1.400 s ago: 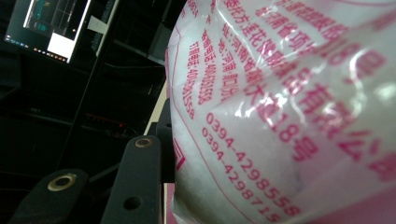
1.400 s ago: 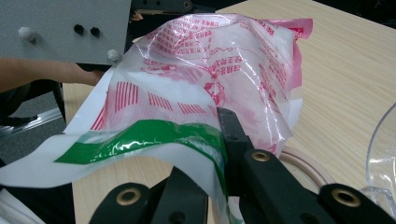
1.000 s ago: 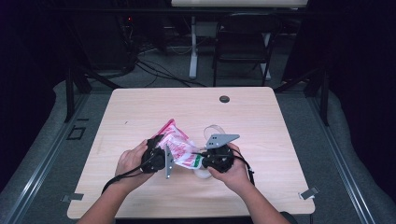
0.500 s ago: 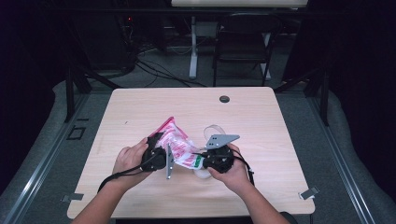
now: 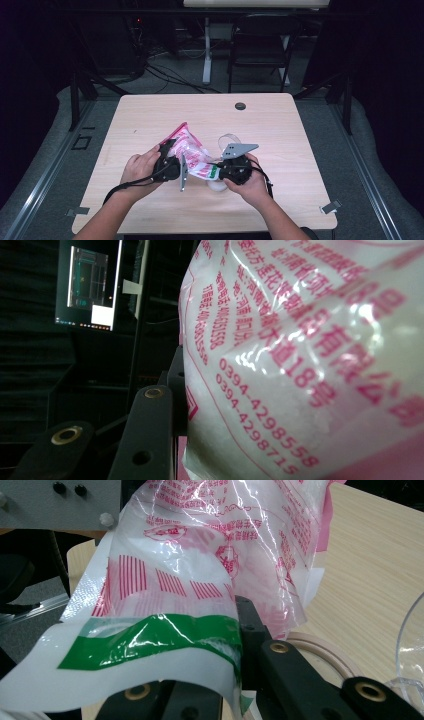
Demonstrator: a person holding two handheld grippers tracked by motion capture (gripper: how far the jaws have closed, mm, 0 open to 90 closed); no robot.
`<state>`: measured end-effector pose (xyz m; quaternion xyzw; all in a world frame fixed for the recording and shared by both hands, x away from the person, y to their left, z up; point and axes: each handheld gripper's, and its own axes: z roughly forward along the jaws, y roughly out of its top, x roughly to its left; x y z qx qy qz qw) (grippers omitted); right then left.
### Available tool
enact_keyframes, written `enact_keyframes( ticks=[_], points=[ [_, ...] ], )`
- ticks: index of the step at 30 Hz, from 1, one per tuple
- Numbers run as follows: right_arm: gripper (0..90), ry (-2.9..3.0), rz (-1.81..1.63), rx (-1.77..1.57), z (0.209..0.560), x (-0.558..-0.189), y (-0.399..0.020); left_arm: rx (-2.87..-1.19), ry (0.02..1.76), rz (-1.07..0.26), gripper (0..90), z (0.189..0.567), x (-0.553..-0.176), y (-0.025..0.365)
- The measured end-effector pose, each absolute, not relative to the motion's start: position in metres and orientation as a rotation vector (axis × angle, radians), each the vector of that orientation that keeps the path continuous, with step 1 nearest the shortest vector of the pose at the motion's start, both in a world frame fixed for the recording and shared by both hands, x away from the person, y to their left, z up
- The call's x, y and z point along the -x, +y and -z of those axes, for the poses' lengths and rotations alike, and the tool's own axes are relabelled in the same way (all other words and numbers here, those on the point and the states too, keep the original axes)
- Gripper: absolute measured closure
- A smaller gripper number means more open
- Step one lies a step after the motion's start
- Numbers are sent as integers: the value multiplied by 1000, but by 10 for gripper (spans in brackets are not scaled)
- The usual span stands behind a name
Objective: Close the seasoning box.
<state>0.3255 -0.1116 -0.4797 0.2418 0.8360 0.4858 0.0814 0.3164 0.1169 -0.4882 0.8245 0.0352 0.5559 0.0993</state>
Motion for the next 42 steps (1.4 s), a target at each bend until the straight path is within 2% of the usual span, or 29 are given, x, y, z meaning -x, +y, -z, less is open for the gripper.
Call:
enact_keyframes(
  ticks=[26, 42],
  points=[
    [900, 2511, -1406, -752, 490, -330, -112, -2449, 67, -1669, 640, 494, -319, 115],
    [900, 2515, -1404, -753, 491, -329, -112, -2435, 1, -1750, 643, 489, -317, 111]
  ],
)
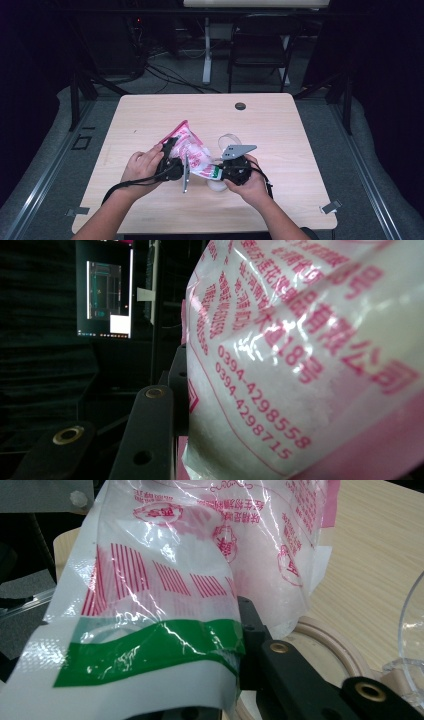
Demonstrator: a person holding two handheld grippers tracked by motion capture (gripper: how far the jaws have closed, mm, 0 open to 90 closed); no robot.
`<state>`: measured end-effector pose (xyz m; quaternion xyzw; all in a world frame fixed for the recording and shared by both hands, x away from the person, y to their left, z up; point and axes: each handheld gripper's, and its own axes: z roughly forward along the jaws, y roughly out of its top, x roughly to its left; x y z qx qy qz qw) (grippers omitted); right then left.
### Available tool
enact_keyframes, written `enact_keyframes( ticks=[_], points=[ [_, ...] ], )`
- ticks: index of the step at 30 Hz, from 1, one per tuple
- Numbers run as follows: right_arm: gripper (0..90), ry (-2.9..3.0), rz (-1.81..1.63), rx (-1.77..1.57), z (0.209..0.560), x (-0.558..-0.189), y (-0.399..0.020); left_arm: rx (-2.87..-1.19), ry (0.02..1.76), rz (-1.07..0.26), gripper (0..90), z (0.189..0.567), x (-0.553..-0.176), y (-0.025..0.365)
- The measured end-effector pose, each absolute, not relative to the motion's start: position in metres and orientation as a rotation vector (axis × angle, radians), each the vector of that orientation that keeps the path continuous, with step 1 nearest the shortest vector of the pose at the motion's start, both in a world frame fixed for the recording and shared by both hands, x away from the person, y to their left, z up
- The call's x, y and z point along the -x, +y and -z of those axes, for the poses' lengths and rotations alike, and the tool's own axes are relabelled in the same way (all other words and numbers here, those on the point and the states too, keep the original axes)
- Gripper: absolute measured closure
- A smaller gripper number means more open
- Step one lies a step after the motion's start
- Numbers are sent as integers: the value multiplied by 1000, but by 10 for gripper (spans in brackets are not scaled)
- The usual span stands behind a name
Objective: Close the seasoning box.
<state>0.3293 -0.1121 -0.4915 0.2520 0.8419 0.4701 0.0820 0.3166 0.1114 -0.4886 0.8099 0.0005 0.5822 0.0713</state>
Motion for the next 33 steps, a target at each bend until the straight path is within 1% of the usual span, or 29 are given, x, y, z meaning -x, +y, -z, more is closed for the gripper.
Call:
enact_keyframes(
  ticks=[12, 21, 33],
  points=[
    [900, 2514, -1415, -752, 490, -327, -115, -2423, -35, -1775, 645, 483, -316, 108],
    [900, 2489, -1423, -760, 489, -322, -120, -2416, -114, -1810, 648, 476, -313, 102],
    [900, 2473, -1422, -768, 489, -317, -123, -2403, -177, -1816, 653, 473, -313, 99]
  ],
)
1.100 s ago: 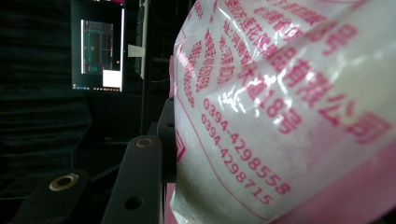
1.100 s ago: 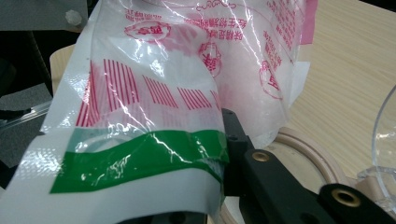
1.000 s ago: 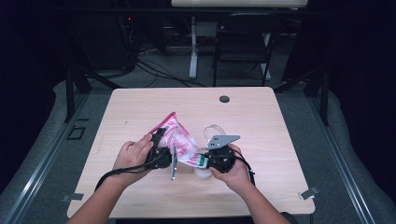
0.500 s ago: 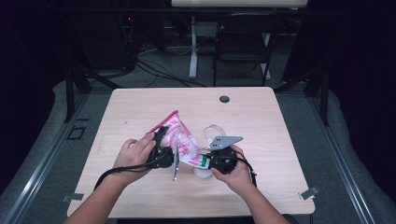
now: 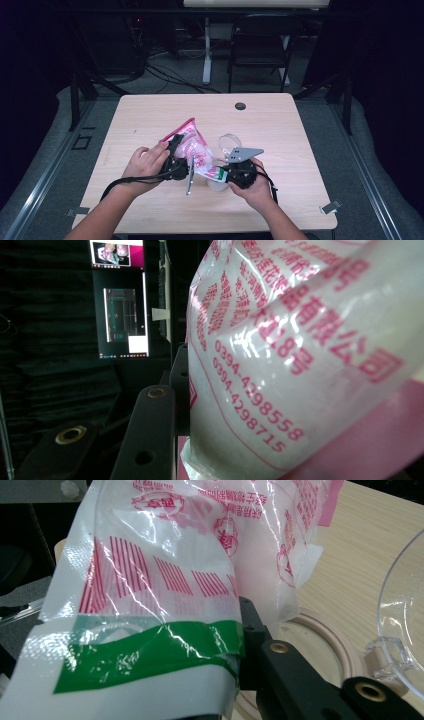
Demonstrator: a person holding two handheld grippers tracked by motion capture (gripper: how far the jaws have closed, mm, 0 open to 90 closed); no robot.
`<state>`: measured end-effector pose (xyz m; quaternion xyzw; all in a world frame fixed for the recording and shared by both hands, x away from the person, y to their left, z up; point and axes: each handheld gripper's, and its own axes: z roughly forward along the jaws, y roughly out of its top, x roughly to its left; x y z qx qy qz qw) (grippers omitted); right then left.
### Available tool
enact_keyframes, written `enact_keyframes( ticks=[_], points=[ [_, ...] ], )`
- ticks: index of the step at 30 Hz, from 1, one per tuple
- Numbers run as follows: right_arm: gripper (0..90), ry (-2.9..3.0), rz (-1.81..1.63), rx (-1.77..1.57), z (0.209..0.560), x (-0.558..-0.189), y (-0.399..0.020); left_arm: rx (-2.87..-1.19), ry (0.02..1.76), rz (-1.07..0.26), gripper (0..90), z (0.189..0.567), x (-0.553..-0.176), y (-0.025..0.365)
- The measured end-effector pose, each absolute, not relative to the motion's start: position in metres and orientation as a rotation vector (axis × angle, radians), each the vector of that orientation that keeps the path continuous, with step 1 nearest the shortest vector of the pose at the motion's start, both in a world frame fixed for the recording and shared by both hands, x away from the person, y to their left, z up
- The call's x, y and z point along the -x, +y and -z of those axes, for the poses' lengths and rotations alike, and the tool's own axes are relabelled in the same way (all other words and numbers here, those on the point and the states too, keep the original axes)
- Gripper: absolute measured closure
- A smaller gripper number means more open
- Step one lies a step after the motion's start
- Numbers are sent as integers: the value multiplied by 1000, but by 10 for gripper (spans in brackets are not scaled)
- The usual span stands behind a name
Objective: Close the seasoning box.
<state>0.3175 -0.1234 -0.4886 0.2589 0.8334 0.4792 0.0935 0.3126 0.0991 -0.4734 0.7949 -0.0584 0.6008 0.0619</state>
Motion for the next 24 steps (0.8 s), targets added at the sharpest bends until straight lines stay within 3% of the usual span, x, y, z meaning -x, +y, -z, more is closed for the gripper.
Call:
enact_keyframes(
  ticks=[24],
  points=[
    [900, 2459, -1434, -790, 488, -317, -126, -2383, -243, -1877, 657, 469, -312, 94]
  ],
)
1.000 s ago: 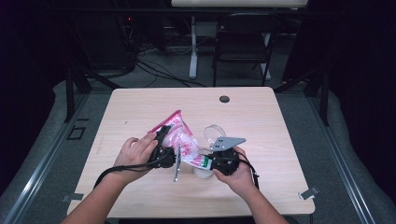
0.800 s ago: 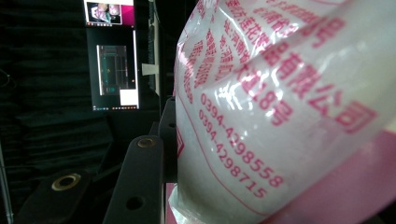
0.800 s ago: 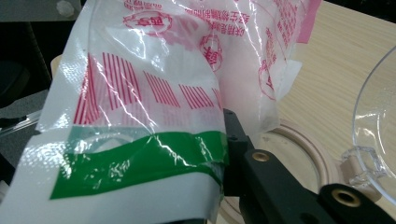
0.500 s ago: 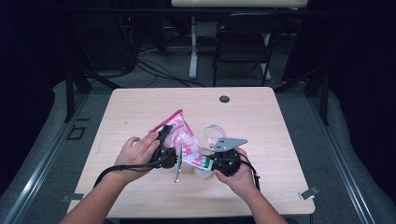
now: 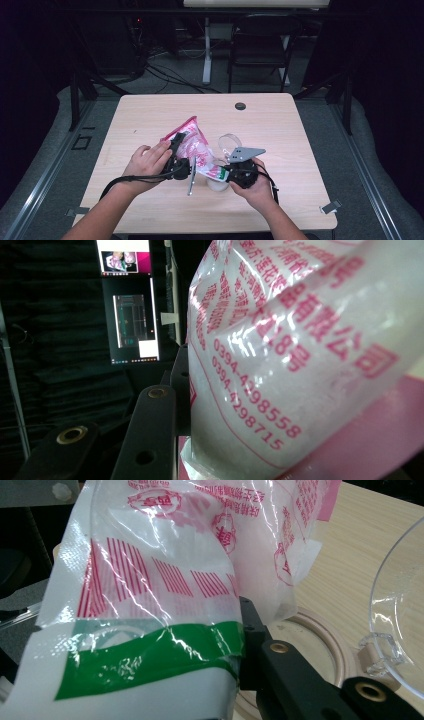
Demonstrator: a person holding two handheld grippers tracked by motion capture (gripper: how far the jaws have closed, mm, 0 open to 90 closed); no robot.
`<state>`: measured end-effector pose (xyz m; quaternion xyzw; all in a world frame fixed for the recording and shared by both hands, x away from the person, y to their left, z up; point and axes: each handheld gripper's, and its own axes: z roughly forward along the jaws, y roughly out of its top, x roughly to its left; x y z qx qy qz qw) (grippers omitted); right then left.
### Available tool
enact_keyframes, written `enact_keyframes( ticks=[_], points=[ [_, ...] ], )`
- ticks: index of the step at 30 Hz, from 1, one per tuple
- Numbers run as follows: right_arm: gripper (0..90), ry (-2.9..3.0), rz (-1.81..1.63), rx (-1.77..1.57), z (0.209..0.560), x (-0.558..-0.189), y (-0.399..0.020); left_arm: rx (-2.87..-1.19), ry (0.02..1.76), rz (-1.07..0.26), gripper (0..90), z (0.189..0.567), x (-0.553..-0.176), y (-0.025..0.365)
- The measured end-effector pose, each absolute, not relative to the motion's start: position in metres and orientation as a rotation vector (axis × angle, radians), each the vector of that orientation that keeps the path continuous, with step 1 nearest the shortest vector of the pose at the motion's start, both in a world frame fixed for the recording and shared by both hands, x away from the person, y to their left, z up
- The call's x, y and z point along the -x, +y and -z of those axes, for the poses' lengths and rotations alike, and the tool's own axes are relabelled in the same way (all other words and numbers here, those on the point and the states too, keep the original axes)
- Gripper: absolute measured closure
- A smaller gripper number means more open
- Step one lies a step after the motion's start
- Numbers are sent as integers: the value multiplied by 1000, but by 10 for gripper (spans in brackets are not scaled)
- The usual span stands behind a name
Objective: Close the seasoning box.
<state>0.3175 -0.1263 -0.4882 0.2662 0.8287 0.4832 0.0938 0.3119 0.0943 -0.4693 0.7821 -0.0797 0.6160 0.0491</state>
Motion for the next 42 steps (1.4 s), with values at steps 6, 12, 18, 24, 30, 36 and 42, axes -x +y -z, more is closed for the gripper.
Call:
enact_keyframes(
  ticks=[6, 12, 18, 24, 30, 36, 42],
  points=[
    [900, 2470, -1430, -788, 489, -318, -126, -2368, -249, -1892, 658, 467, -312, 93],
    [900, 2476, -1442, -802, 490, -319, -127, -2344, -275, -1900, 659, 468, -314, 93],
    [900, 2478, -1452, -815, 490, -320, -128, -2378, -250, -1888, 660, 468, -312, 91],
    [900, 2473, -1456, -819, 490, -320, -128, -2364, -269, -1904, 660, 466, -312, 90],
    [900, 2473, -1451, -820, 490, -320, -128, -2367, -276, -1907, 660, 466, -312, 90],
    [900, 2481, -1443, -815, 491, -320, -127, -2377, -288, -1904, 661, 467, -312, 91],
    [900, 2482, -1444, -813, 492, -320, -126, -2369, -298, -1911, 661, 466, -312, 91]
  ],
)
